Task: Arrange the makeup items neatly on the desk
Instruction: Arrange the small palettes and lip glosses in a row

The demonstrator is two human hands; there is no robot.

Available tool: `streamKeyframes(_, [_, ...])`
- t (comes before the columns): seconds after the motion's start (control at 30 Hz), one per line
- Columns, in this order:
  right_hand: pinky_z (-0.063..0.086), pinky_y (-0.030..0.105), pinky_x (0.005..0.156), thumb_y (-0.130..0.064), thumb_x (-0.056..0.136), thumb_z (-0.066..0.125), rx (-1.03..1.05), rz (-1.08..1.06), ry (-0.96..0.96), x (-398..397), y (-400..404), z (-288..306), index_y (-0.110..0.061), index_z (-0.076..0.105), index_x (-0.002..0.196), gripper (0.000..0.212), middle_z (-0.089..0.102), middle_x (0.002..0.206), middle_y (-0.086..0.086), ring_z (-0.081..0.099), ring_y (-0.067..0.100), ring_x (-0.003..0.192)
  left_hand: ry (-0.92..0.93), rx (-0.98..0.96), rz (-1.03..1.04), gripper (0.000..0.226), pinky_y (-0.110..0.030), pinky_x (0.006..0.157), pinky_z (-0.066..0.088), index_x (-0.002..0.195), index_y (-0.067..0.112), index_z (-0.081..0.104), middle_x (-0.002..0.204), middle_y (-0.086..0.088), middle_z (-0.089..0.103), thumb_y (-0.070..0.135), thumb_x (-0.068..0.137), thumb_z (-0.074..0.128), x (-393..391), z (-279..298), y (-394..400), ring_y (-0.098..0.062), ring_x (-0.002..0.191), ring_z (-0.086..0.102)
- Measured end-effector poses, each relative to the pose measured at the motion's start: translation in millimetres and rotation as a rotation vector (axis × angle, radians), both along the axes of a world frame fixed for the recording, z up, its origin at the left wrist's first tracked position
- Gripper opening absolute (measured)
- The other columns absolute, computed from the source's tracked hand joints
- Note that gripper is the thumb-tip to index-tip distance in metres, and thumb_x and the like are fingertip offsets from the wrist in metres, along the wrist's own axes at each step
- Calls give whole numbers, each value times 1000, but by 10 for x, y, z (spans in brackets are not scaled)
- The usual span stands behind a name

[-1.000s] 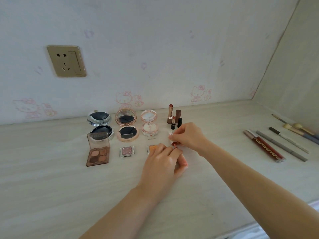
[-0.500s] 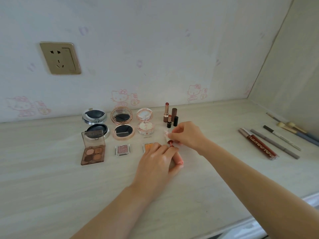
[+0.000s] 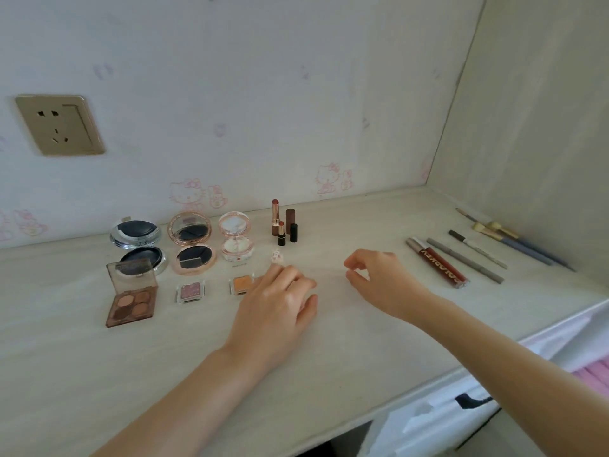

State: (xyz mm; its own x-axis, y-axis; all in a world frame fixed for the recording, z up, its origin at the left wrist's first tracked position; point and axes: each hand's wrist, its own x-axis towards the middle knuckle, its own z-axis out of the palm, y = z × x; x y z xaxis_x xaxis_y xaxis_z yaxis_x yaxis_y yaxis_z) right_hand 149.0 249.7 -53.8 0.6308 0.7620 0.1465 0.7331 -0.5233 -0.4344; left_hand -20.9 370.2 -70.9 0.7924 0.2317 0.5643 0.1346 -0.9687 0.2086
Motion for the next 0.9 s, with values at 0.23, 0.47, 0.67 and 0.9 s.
streamKeyframes(0.23, [45,23,87,-31,94,51,-40,-70,-92,211,-702,6,-22,60,118,27,62,118,-7,58,11,104,28,3,-131,17,-35,80,48,100,14,70,96,3,65,19,89,59,515,72,-374,-19,100,56])
streamKeyframes(0.47, [42,22,85,-28,93,52,-63,-179,-116,522,-1223,66,-23,63,115,25,62,114,-5,58,16,105,117,-54,-210,25,-30,89,43,111,19,65,111,6,63,24,93,49,1126,43,-615,-15,111,49])
streamKeyframes(0.67, [41,25,93,-26,94,52,-115,-213,-143,834,-1442,153,-20,61,119,27,61,120,-2,54,16,111,224,-43,-217,26,-34,89,45,111,19,64,113,2,62,23,94,46,1641,108,-702,-18,113,48])
streamKeyframes(0.9, [42,21,80,-32,90,58,-141,-247,-89,1077,-1328,160,-20,62,114,27,63,111,-1,56,16,98,259,43,-211,24,-38,82,48,112,18,61,112,0,58,19,97,43,2128,195,-714,-21,112,48])
